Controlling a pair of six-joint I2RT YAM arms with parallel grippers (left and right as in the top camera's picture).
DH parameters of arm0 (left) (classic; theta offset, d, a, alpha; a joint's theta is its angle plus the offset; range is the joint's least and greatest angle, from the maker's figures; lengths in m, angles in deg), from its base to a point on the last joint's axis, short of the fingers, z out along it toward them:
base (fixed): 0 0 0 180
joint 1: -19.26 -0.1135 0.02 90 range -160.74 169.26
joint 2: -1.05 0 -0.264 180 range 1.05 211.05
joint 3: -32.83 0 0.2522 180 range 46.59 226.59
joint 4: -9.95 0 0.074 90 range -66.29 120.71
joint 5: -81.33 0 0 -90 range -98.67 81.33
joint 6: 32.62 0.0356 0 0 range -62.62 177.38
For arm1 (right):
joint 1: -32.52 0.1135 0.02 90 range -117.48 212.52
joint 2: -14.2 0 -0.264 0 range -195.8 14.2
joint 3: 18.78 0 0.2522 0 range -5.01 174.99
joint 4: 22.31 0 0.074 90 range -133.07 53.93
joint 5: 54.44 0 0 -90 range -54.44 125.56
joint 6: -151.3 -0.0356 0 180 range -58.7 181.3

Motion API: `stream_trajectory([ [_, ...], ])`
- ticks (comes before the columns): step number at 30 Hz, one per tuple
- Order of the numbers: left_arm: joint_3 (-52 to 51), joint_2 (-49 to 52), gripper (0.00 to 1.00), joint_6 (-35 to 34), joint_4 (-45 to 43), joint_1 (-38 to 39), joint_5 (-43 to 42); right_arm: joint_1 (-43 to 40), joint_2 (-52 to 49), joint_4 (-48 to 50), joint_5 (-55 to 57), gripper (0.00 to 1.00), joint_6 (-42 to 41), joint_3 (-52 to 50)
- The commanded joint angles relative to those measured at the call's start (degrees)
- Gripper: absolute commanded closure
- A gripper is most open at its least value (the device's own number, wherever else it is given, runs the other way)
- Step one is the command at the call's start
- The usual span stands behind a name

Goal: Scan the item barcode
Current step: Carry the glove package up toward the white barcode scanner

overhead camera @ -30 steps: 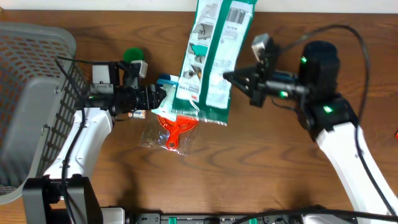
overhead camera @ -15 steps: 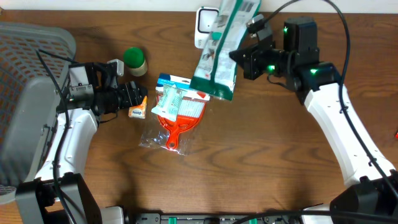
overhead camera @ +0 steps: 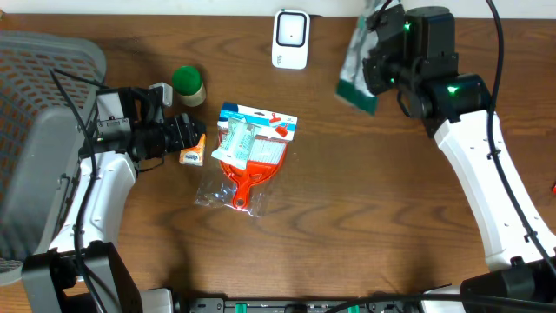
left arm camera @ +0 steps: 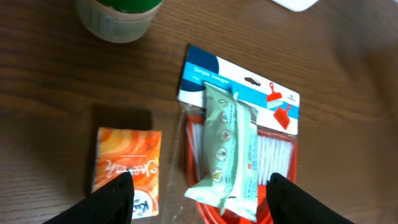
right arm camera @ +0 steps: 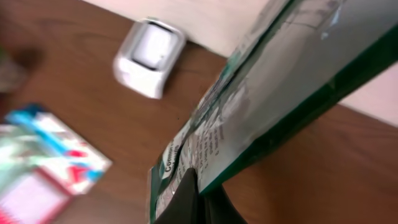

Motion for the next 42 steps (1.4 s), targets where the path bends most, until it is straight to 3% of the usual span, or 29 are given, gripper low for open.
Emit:
stream_trajectory([
  [1,-0.39,-0.46,0.32,-0.5,0.24,-0.48,1.81,1.79,0.11,1.53,13.81,0.99,6.4,1.62],
  [9,-0.39,-0.46,0.32,-0.5,0.24,-0.48,1.81,6.45,-4.26,13.31,25.83,0.99,17.73,1.62],
  [15,-0.39,-0.46,0.32,-0.52,0.24,-0.48,1.81,10.84,-12.66,24.7,42.6,0.99,35.71,1.62],
  [20,-0.39,-0.46,0.32,-0.5,0.24,-0.48,1.84,11.56,-18.34,34.93,48.35,0.99,44.89,1.62],
  [31,-0.39,-0.44,0.32,-0.52,0.24,-0.48,3.72,11.91,-27.52,52.59,53.86,0.99,59.41,1.62],
  [42,-0.39,-0.44,0.32,-0.52,0.28,-0.48,3.72,12.22,-33.79,57.05,52.02,0.99,64.67,1.62],
])
